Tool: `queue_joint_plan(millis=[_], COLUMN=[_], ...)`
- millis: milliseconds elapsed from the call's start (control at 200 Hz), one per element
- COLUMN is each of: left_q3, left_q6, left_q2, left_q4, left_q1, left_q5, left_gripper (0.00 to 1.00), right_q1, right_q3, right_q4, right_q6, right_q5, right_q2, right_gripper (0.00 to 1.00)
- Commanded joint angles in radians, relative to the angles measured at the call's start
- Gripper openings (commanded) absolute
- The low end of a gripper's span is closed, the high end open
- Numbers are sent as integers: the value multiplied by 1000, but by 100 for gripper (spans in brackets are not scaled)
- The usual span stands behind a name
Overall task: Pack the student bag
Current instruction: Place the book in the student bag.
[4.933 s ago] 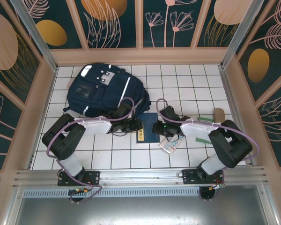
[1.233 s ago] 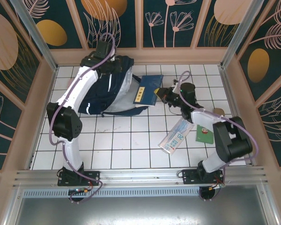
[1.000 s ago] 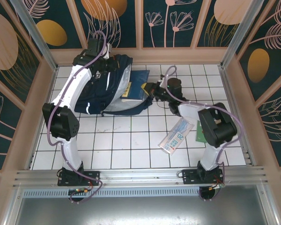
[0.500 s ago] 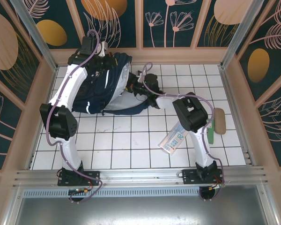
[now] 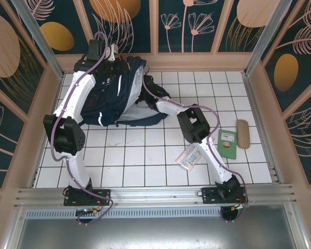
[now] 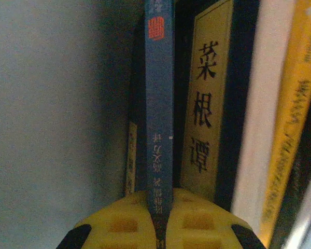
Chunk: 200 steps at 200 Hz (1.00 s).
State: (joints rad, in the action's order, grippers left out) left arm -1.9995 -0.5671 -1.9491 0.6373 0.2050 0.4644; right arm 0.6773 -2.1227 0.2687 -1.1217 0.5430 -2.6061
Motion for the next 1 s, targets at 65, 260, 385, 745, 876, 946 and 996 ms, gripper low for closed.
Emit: queue_joint_plan(millis=[65,260,385,745,876,946,996], left_q3=[-42,-35,-21,78,172,237,279], left_q6=[-44,-29,-17,-28,-60,-70,-68], left_q2=[79,74,69,76,90,102,109], left_q4=[-156,-144,-144,-187,-246,-281,-296], left_q1=[-1,-10,-13,-15,-14,-13,-13], left_q5=[80,66,59,61,75,70,55], left_gripper=[0,0,0,0,0,0,0], right_q1=[12,4,-10,-67,-106,-125,-147], right_q3=[-96,34,95,500,689,774,833], right_q4=[-194,-213,-248,-201,-192,-212,-225], right_q6=[81,155,199,244,265,282,295], right_q5=[35,18,-3,-59,-109,-138,-158], right_q2=[-6,129,200,483,626,699,754], right_gripper=[39,53,56,57,56,56,56])
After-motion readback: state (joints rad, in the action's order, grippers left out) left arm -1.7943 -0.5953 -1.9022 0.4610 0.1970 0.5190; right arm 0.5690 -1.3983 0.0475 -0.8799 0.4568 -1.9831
